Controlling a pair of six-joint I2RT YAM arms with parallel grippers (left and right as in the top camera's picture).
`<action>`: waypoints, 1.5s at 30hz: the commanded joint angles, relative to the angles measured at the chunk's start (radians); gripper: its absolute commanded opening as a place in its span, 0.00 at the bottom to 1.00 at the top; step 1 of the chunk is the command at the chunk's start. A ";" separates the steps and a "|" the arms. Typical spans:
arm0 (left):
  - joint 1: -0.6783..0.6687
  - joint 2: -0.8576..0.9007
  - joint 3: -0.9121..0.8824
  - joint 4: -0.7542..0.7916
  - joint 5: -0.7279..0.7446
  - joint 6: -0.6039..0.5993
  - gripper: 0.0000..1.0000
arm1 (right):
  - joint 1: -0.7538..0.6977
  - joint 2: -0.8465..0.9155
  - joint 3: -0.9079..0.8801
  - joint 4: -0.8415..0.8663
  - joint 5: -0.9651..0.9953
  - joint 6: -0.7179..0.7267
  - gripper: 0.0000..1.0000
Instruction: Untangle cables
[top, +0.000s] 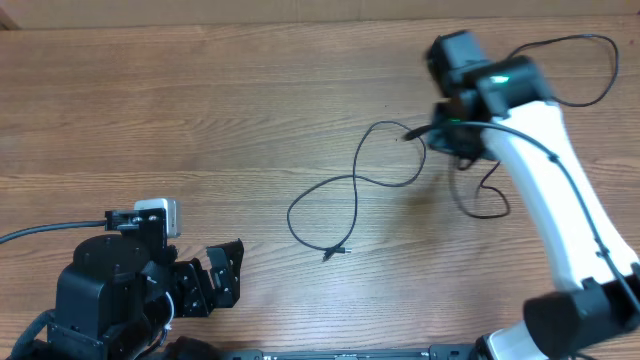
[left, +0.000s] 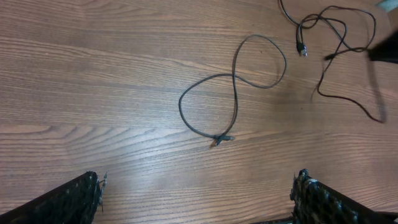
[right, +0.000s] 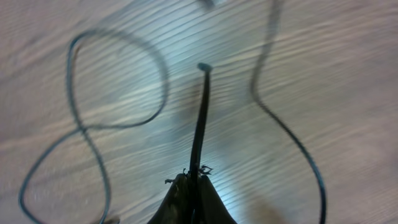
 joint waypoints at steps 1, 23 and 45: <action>-0.006 0.004 0.002 0.001 -0.014 0.008 1.00 | -0.085 -0.083 0.034 -0.015 0.032 0.023 0.04; -0.006 0.004 0.002 0.001 -0.014 0.008 1.00 | -0.237 -0.185 -0.031 0.027 0.022 0.013 0.65; -0.006 0.004 0.002 0.001 -0.014 0.008 0.99 | -0.266 0.014 -0.327 0.275 -0.048 -0.058 1.00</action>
